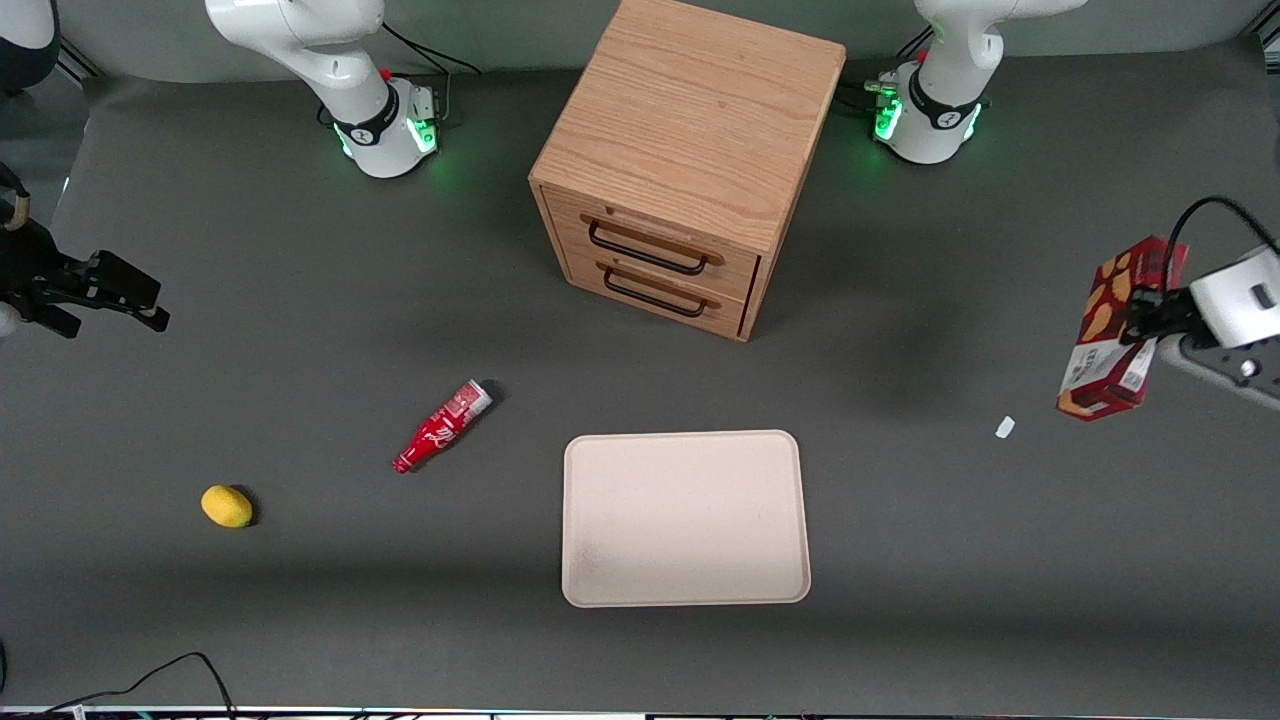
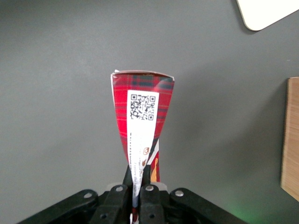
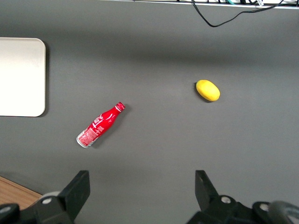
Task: Place red cookie box on tray
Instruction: 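Lift the cookie box upright with the left gripper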
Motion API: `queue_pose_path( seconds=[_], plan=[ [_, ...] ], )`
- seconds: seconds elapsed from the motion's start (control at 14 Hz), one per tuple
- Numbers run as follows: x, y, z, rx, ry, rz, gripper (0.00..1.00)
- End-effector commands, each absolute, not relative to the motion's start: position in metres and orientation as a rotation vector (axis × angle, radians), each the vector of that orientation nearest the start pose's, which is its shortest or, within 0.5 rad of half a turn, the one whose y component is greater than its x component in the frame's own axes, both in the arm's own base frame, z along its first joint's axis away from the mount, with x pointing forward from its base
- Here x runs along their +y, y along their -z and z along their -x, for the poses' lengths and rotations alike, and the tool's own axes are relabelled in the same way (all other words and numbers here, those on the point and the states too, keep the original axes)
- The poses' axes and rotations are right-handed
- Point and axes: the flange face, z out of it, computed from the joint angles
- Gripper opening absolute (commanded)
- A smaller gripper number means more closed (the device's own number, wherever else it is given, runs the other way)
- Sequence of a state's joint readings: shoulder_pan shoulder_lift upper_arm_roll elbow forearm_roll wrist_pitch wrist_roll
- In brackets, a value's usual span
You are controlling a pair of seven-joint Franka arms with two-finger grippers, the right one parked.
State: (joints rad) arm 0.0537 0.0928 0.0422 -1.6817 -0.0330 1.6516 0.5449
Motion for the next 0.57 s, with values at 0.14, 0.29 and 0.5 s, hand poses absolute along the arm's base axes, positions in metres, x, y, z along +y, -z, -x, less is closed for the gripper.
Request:
queue_pose_path(
  seconds=[0.14,0.29,0.5],
  plan=[
    [0.044,-0.578,-0.569,0.631,-0.153,3.129,0.0],
    [0.04,-0.598,-0.566,0.569,-0.185,3.139,0.0],
    [0.036,-0.601,-0.566,0.576,-0.184,3.128,0.0]
  ],
)
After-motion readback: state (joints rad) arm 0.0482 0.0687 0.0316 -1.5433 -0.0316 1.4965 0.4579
